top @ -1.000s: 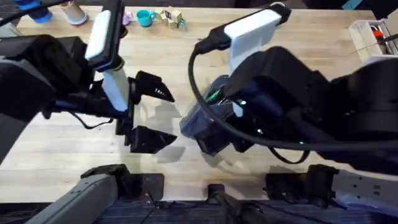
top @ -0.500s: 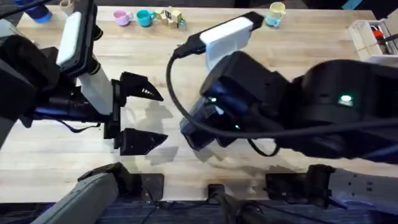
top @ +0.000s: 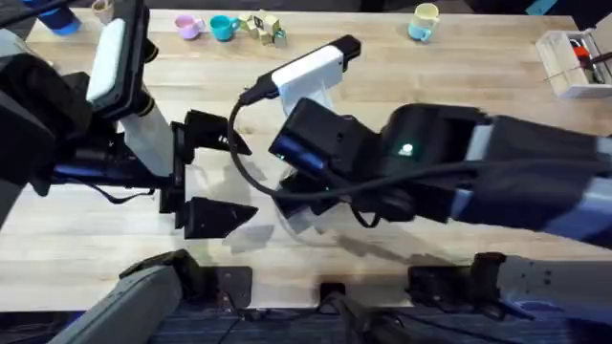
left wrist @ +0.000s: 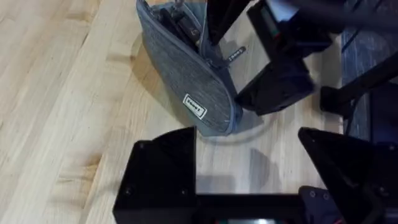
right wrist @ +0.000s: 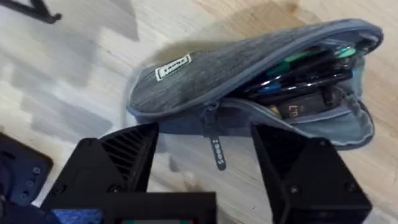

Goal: Unzip the bag, pick up the pens from the table one at a time and place them inside, then zip the bag closed.

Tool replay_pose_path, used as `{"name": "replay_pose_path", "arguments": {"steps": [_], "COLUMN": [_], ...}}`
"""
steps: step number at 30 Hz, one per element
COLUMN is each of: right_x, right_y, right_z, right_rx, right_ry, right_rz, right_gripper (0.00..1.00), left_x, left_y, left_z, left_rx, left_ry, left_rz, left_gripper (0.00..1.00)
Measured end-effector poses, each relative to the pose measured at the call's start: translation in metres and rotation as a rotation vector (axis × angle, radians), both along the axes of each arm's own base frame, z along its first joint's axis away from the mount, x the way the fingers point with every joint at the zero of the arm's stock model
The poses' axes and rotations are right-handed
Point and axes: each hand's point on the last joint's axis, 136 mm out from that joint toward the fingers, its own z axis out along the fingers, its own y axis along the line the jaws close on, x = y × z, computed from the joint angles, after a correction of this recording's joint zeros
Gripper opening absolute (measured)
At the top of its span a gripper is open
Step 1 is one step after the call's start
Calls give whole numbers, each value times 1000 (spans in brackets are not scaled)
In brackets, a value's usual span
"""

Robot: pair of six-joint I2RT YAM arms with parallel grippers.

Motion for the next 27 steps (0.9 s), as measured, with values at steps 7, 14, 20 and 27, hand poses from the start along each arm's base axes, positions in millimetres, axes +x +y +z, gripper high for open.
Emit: {"name": "replay_pose_path", "arguments": {"steps": [7,14,20,27], "right_x": [4,11,17,26], "right_y": [2,4,7,7], "right_z": [-16,-21,-18,-14], "right_rx": [-36,-48,-29,-29], "right_ry": [6,-23,-56,-105], "right_rz": [-20,-51,-67,-84], "right_gripper": [809,629,577,439], "left_x": [0,0,0,0], "left_y": [0,0,0,0], "left_z": [0,0,0,0], "left_rx": [0,-1,-1,-1], "left_ry": [0,3,2,3], "left_rz": [0,0,0,0], "left_gripper": [994,994,993,994]}}
